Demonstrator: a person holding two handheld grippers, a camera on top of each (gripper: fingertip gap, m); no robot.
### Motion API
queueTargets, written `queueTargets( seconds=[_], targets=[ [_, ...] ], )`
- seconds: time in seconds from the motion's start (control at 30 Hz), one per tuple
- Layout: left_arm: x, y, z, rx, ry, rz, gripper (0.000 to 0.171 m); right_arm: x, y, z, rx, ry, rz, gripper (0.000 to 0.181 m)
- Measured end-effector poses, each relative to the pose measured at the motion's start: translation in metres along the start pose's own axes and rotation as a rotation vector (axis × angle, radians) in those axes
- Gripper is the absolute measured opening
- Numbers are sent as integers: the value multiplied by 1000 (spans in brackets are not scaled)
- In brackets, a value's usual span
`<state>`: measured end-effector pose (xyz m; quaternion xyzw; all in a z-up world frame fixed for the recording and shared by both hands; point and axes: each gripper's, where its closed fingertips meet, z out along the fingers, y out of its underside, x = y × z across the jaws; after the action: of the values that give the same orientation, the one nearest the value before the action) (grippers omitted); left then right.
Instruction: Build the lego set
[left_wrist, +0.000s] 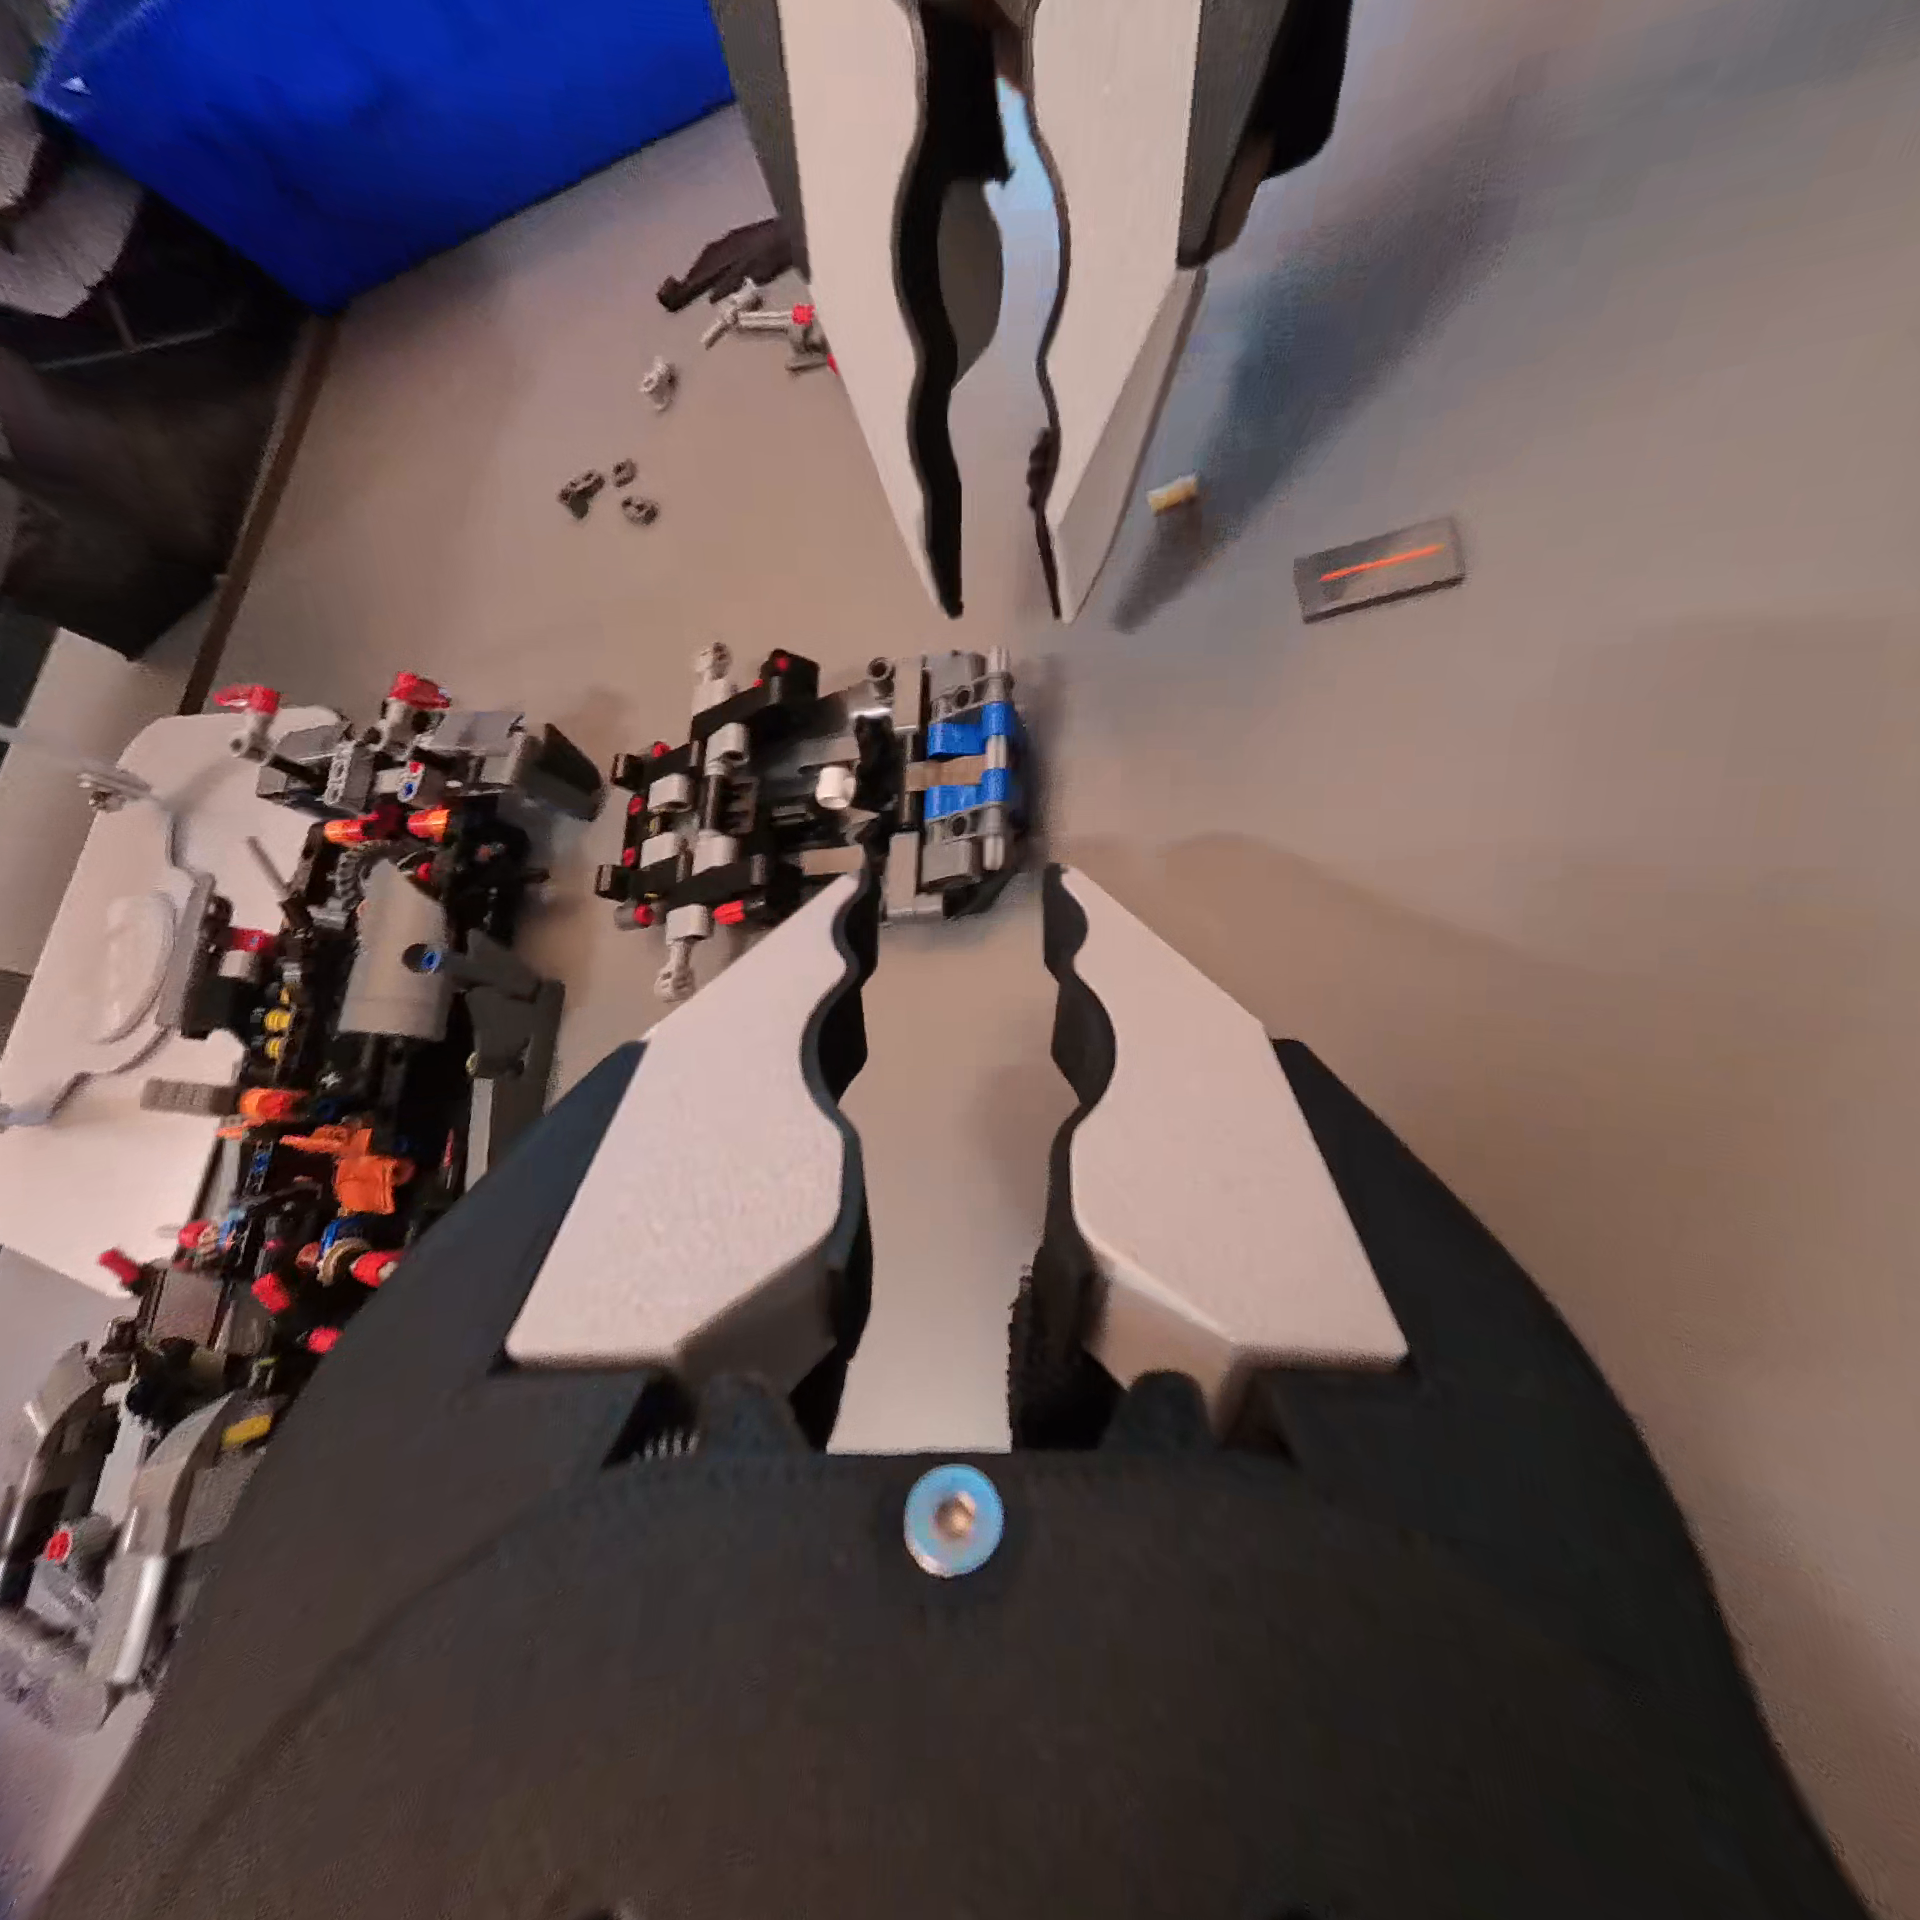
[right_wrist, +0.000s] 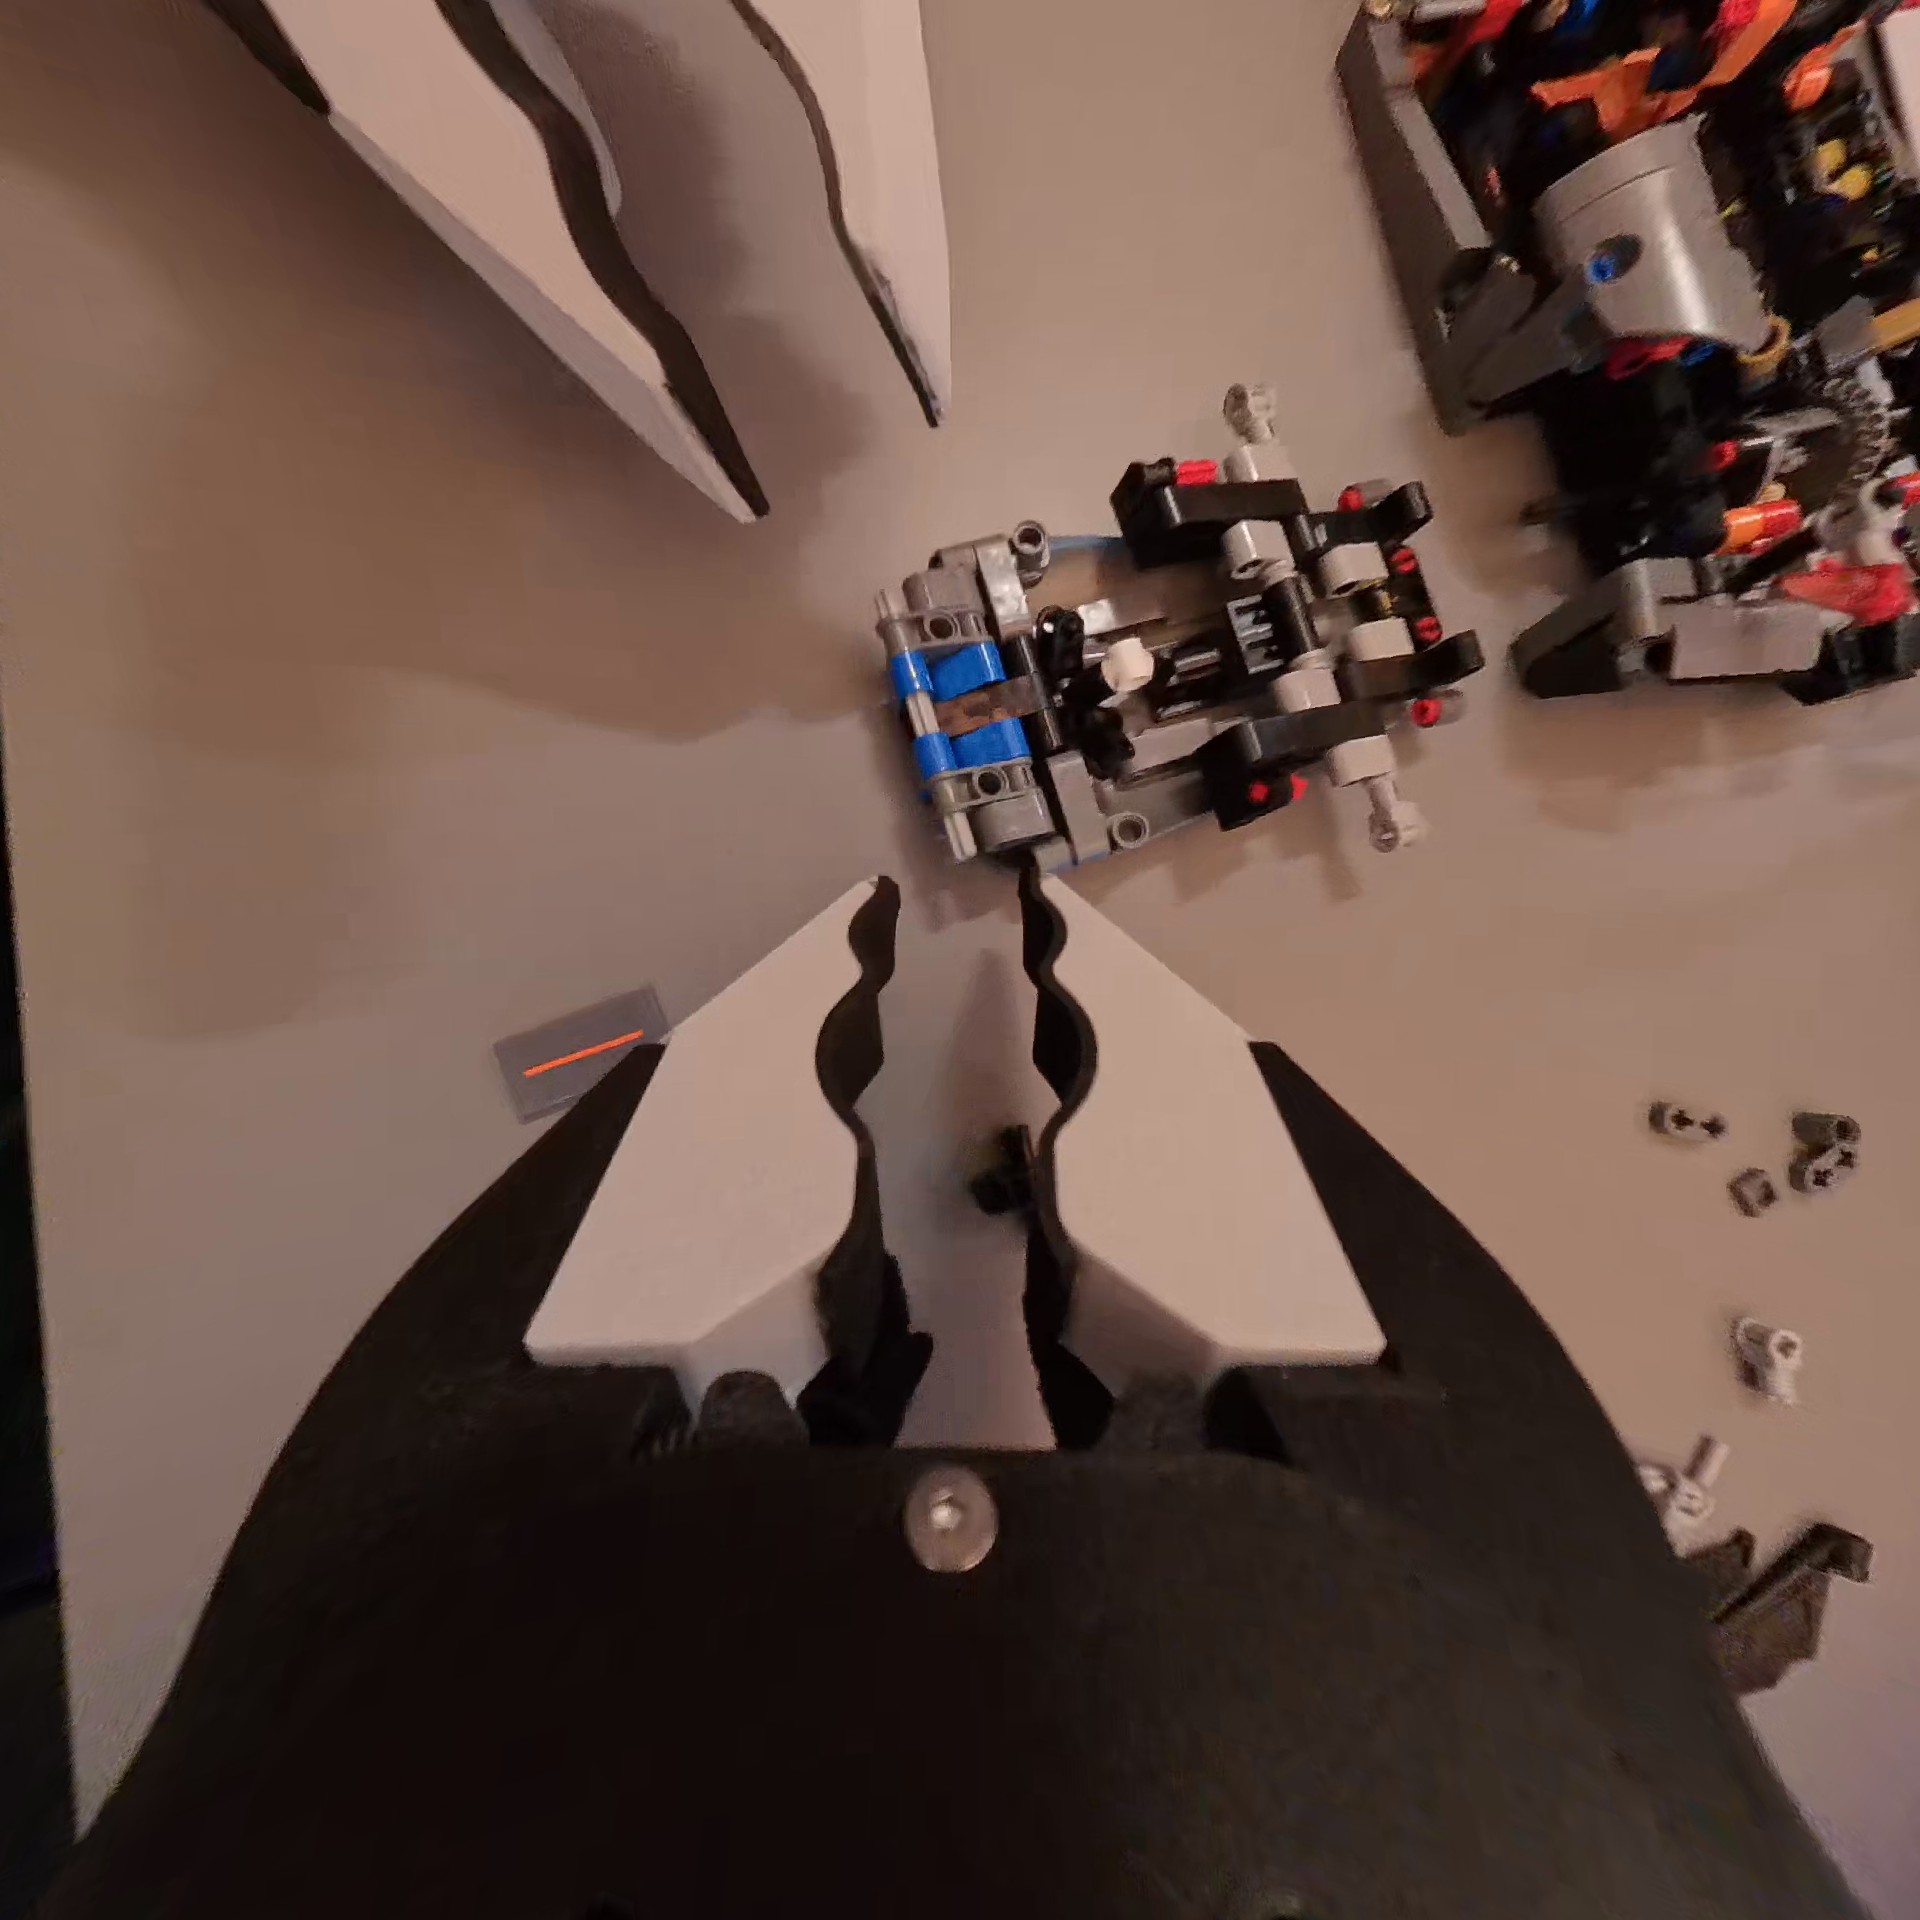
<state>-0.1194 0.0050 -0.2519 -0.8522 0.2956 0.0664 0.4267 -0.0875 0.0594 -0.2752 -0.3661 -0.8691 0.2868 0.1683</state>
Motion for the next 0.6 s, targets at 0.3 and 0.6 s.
queueTargets(
  seconds=[0.3, 0.6],
  targets=[
    [5, 17, 24, -86, -49, 35, 20, 0, -7, 8, 73, -4, 41, 7],
    [-1, 19, 24, -68, -67, 28, 11, 0, -9, 11, 79, -4, 64, 6]
  ],
)
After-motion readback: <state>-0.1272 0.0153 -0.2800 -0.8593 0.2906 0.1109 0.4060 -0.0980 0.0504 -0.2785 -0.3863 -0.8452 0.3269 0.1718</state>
